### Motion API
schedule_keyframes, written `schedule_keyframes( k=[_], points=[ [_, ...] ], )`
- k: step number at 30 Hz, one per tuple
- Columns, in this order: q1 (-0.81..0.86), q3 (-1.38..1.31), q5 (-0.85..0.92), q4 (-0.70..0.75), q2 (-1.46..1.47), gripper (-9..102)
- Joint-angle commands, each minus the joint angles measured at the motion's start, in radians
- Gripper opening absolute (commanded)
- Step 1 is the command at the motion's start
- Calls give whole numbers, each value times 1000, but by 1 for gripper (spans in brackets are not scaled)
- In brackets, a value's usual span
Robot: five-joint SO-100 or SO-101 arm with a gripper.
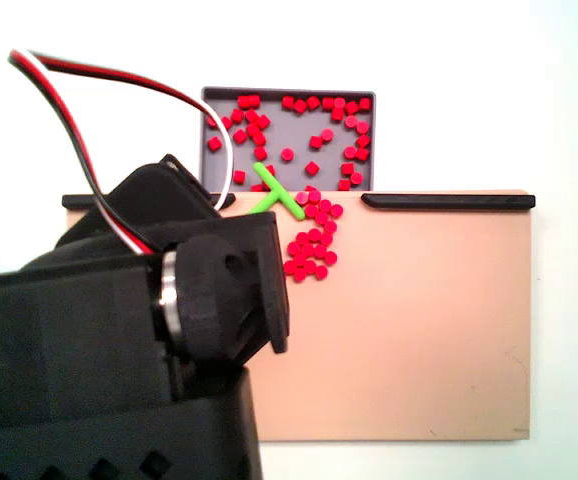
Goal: Push granules from left to the grey container
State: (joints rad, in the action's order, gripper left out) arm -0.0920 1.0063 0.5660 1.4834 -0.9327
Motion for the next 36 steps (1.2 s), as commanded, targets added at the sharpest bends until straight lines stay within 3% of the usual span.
schedule_keyframes(
  k=[1,14,36],
  points=[
    [-14,3,28,2,-35,0],
    [-25,46,209,55,-242,0],
    [66,813,798,43,-884,0]
  ],
)
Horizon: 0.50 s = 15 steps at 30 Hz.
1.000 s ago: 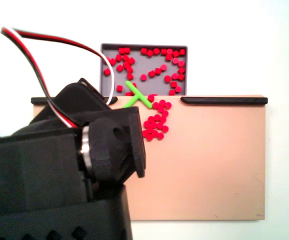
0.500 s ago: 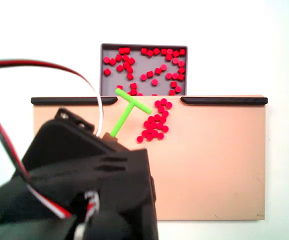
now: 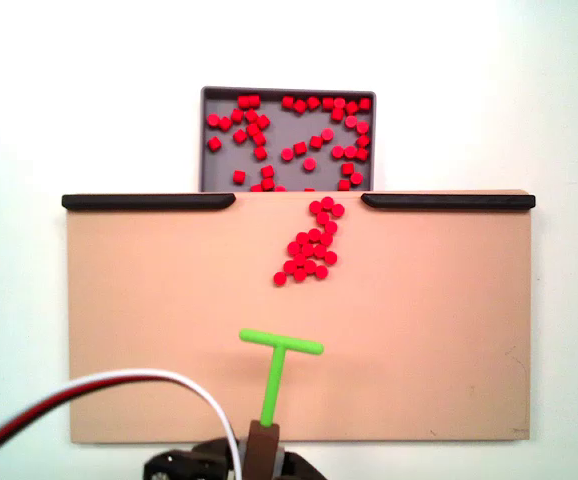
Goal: Push granules from left to the grey container
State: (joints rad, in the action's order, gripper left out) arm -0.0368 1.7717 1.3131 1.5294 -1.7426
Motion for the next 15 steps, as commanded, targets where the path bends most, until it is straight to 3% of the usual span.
schedule_keyframes(
  k=[1,15],
  points=[
    [12,74,75,-5,-98,0],
    [-8,175,164,-8,-225,0]
  ],
)
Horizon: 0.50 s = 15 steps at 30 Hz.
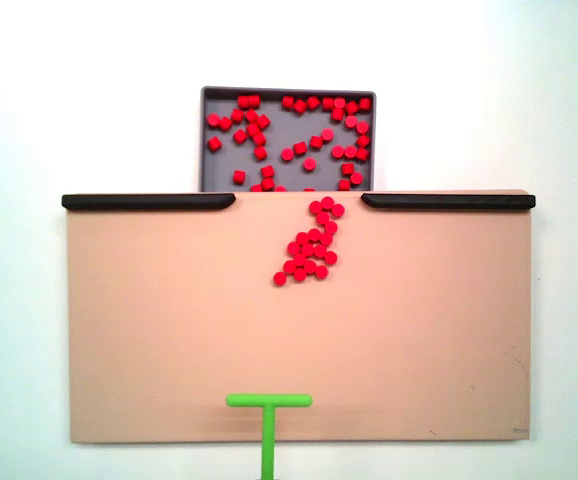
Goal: Push granules from left to the grey container
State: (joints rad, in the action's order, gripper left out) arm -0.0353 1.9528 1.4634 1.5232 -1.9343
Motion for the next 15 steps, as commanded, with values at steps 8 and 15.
schedule_keyframes(
  k=[8,15],
  points=[
    [-9,-6,25,-2,-38,0],
    [11,-8,28,-2,-35,0]
  ],
)
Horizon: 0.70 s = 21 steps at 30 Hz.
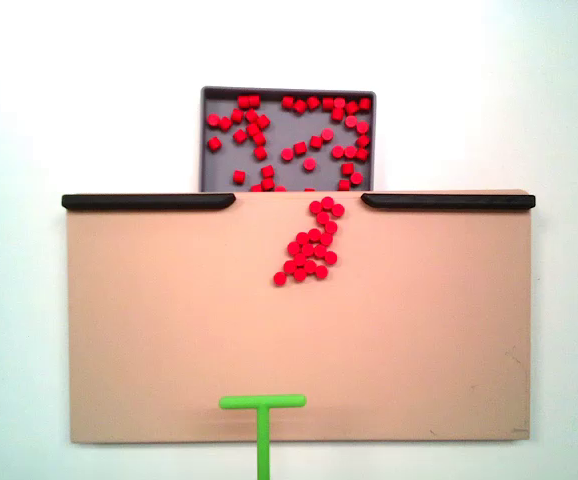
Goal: Push granules from left to the grey container
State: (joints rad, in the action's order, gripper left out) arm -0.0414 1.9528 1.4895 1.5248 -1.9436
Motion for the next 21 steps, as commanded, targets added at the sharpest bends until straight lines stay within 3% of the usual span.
schedule_keyframes(
  k=[1,21],
  points=[
    [20,-11,-3,-3,-34,0],
    [32,-21,63,-3,-69,0]
  ],
)
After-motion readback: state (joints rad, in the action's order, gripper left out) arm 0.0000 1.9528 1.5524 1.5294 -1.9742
